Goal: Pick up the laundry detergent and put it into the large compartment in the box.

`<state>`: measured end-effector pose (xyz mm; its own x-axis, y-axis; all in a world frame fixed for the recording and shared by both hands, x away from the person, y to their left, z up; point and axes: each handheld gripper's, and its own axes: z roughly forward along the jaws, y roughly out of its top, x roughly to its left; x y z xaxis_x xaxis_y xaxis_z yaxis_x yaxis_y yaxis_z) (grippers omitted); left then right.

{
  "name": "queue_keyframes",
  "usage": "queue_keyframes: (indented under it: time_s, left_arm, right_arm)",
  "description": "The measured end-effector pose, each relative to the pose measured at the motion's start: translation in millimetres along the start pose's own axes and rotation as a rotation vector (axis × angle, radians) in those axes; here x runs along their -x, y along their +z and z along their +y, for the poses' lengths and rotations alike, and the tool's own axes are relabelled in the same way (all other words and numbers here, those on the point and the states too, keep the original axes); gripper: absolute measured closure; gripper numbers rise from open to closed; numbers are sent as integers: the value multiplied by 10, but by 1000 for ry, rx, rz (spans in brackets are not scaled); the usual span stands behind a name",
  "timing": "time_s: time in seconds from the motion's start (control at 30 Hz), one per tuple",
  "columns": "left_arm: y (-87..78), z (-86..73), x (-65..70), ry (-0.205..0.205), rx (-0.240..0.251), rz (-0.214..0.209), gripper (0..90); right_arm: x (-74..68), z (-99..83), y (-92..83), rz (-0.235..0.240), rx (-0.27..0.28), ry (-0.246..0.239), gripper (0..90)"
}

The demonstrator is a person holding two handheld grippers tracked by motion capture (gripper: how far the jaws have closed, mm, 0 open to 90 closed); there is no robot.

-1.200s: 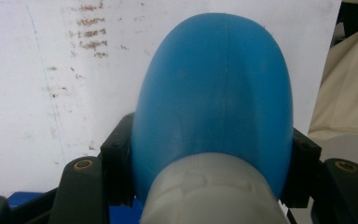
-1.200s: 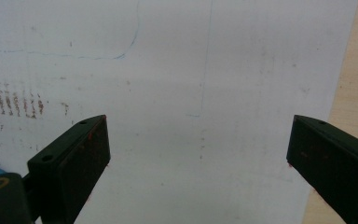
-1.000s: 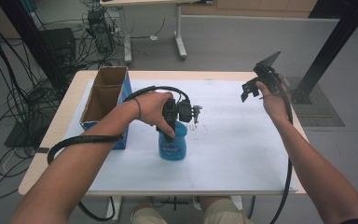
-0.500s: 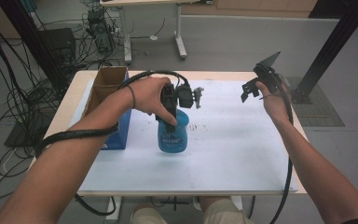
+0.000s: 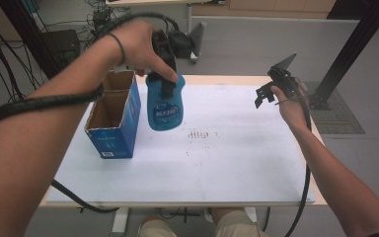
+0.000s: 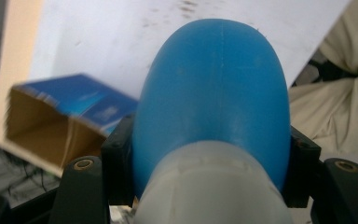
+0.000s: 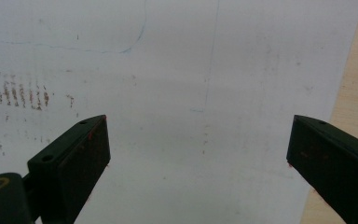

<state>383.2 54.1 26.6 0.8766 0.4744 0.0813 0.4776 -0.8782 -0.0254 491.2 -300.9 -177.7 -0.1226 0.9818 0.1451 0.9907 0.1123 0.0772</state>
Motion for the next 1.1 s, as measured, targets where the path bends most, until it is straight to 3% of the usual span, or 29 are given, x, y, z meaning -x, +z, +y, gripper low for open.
queue_keyframes:
  time_s: [0.03, 0.07, 0.1, 0.13, 0.17, 0.2, 0.23, 0.27, 0.3, 0.33, 0.37, 0.43, 0.47, 0.5, 0.57, 0.6, 0.63, 0.67, 0.7, 0.73, 0.77, 0.83, 0.87, 0.9, 0.93, 1.0, 1.03, 1.1]
  left_arm:
    - [-158, -58, -74, -70, 1, 22, 374]
    - [-158, -58, -74, -70, 1, 22, 375]
    - [-309, -129, -153, -129, 7, 48, 375]
    - [-309, -129, -153, -129, 7, 48, 375]
    - [-379, -172, -183, -160, 15, 63, 375]
    - [-507, -248, -260, -238, 23, 82, 375]
    - [-507, -248, -260, -238, 23, 82, 375]
    - [-613, -325, -351, -312, 28, 92, 375]
    - [-613, -325, -351, -312, 28, 92, 375]
    - [-657, -368, -403, -354, 33, 93, 375]
    - [-731, -445, -512, -434, 36, 89, 375]
    - [-774, -502, -600, -495, 29, 89, 375]
    - [-774, -502, -600, -495, 29, 89, 375]
    - [-817, -582, -708, -575, 22, 86, 375]
    - [-846, -685, -798, -643, 29, 86, 375]
    - [-846, -685, -798, -643, 29, 86, 375]
    - [-863, -743, -853, -678, 30, 82, 375]
    - [-877, -859, -931, -761, 39, 78, 375]
    - [-877, -859, -931, -761, 39, 78, 375]
    - [-877, -944, -993, -831, 35, 80, 375]
    - [-877, -944, -993, -831, 35, 80, 375]
    - [-854, -1052, -1072, -914, 29, 84, 375]
    - [-854, -1052, -1072, -914, 29, 84, 375]
    - [-827, -1146, -1123, -972, 34, 79, 375]
    - [-827, -1146, -1123, -972, 34, 79, 375]
    - [-760, -1276, -1188, -1048, 39, 67, 375]
    - [-760, -1276, -1188, -1048, 39, 67, 375]
    - [-680, -1361, -1242, -1096, 35, 54, 376]
  right_arm:
    - [-1, -1, -7, 1, 1, -2, 58]
    - [-1, -1, -7, 1, 1, -2, 58]
    - [-11, 2, -22, 2, 1, -1, 58]
    - [-11, 2, -22, 2, 1, -1, 58]
    - [-13, 2, -28, 3, 1, -3, 58]
    - [-24, 2, -44, 3, 2, -6, 58]
    - [-24, 2, -44, 3, 2, -6, 58]
    - [-23, -8, -67, 7, 8, -11, 58]
    - [-23, -8, -67, 7, 8, -11, 58]
    - [-19, -12, -93, 14, 10, -6, 58]
    - [-18, -16, -103, 16, 11, -4, 58]
    - [-12, -23, -123, 20, 12, -5, 58]
    - [-12, -23, -123, 20, 12, -5, 58]
    - [-9, -37, -148, 21, 17, -6, 58]
    - [-8, -41, -173, 23, 18, -6, 58]
    - [-8, -41, -173, 23, 18, -6, 58]
    - [-12, -47, -200, 23, 21, -7, 58]
    - [-15, -47, -210, 23, 22, -8, 58]
    - [-15, -47, -210, 23, 22, -8, 58]
    - [-31, -52, -226, 20, 27, -12, 58]
    - [-31, -52, -226, 20, 27, -12, 58]
    - [-57, -53, -237, 17, 28, -20, 58]
    - [-65, -52, -236, 16, 27, -21, 58]
    - [-68, -49, -234, 17, 25, -25, 58]
    - [-68, -49, -234, 17, 25, -25, 58]
    - [-73, -55, -224, 16, 26, -27, 58]
    - [-73, -55, -224, 16, 26, -27, 58]
    - [-63, -46, -207, 18, 22, -27, 58]
